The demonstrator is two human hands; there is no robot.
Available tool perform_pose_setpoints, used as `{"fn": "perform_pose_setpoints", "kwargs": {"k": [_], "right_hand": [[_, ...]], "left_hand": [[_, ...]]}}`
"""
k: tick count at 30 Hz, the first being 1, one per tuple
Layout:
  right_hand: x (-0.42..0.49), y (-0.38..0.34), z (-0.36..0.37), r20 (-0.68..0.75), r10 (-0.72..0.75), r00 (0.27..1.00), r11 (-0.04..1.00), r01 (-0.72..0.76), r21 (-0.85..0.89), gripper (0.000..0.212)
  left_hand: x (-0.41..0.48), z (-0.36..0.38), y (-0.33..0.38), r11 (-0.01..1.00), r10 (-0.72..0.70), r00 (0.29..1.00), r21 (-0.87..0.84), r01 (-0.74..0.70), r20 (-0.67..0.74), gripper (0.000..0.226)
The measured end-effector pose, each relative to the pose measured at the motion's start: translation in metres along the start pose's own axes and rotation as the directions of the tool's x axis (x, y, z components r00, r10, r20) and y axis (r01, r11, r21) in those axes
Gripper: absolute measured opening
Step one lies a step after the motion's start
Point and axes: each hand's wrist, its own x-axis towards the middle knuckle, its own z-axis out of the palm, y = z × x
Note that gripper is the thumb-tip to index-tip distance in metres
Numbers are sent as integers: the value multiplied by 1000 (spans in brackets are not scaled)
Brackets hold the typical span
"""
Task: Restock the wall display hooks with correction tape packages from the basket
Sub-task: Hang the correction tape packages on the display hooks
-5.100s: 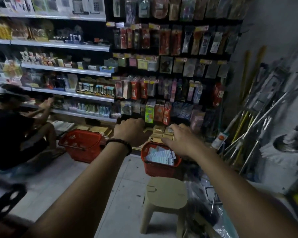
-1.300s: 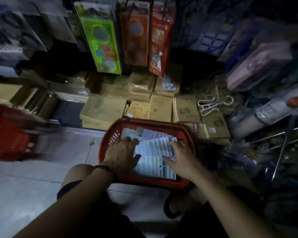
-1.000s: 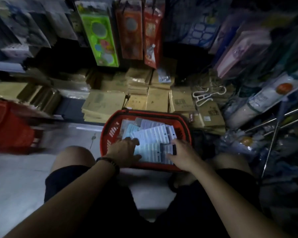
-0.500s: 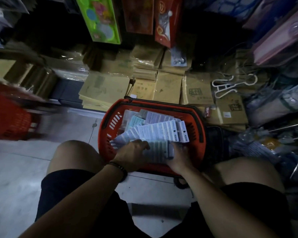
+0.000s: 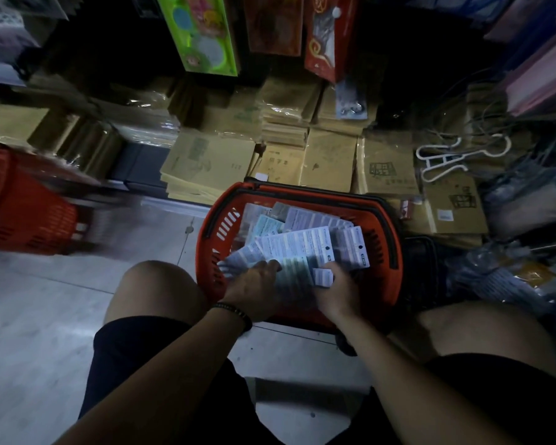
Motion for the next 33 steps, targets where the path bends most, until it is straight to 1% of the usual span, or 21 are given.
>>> {"fn": "perform_pose_setpoints", "kwargs": {"k": [2, 4, 6, 8, 10, 12, 15, 17, 19, 20, 21, 22, 23, 24, 25, 26, 27, 28, 30, 32, 33], "right_hand": [[-1, -4, -1, 30, -2, 1000, 998, 0, 67, 24], [-1, -3, -1, 41, 4, 999, 993, -9, 114, 27], [-3, -7, -3, 44, 23, 999, 987, -29, 157, 30], [-5, -17, -9, 24, 58, 998, 979, -62, 194, 28], [-4, -25, -15, 21, 97, 995, 953, -99, 285, 26], [-3, -36, -22, 34, 120, 992, 920, -124, 372, 29], [-4, -55, -35, 79, 138, 987, 859, -159, 487, 29], [-9, -70, -44, 146, 156, 977, 795, -212, 568, 34], [-12, -80, -52, 192, 148, 970, 766, -236, 598, 35], [-15, -85, -56, 212, 135, 968, 746, -240, 622, 30], [-18, -88, -61, 234, 109, 966, 724, -238, 647, 23], [-22, -90, -66, 258, 72, 963, 704, -232, 672, 23], [-25, -92, -70, 270, 27, 962, 702, -211, 680, 34], [-31, -95, -75, 274, -17, 962, 724, -177, 667, 45], [-38, -98, -79, 246, -76, 966, 766, -102, 635, 54], [-46, -101, -81, 197, -146, 969, 813, 5, 582, 61], [-55, -101, -83, 142, -228, 963, 855, 129, 502, 68], [-64, -104, -85, 92, -319, 943, 880, 258, 398, 70], [-79, -110, -93, 67, -487, 871, 866, 471, 170, 69], [-91, -123, -101, 66, -597, 799, 800, 600, -23, 75], [-99, -133, -107, 62, -643, 763, 758, 646, -89, 79]], "left_hand": [[0, 3, 1, 1000, -3, 1000, -1, 3, -7, 65], [1, 5, 1, 1000, -10, 1000, -20, 9, -10, 72], [2, 6, -1, 999, -11, 1000, -34, 12, 18, 80], [3, 8, -4, 999, -14, 999, -30, 15, 45, 91], [1, 9, -4, 999, -36, 998, -13, 37, 60, 102], [0, 8, 0, 999, -47, 998, 16, 46, 43, 111], [2, 0, 10, 990, -24, 999, 141, 30, -40, 121], [4, -7, 14, 987, -8, 997, 162, 20, -72, 120], [3, -12, 14, 992, 12, 996, 123, -1, -93, 112], [2, -13, 12, 994, 52, 990, 102, -39, -128, 103], [0, -15, 11, 994, 102, 975, 64, -91, -196, 91], [-1, -16, 10, 989, 146, 951, 4, -150, -273, 80], [-5, -20, 11, 976, 161, 931, -89, -200, -327, 71], [-7, -23, 12, 945, 148, 921, -223, -239, -359, 62], [-12, -30, 16, 896, 115, 930, -368, -249, -350, 55], [-14, -37, 20, 822, 101, 941, -505, -262, -322, 50], [-17, -43, 21, 729, 81, 961, -642, -239, -266, 50], [-21, -51, 25, 613, 63, 971, -759, -220, -230, 52], [-33, -67, 35, 399, 101, 974, -889, -225, -202, 50], [-44, -86, 48, 289, 110, 974, -931, -222, -198, 43], [-51, -98, 56, 272, 120, 972, -935, -228, -202, 42]]}}
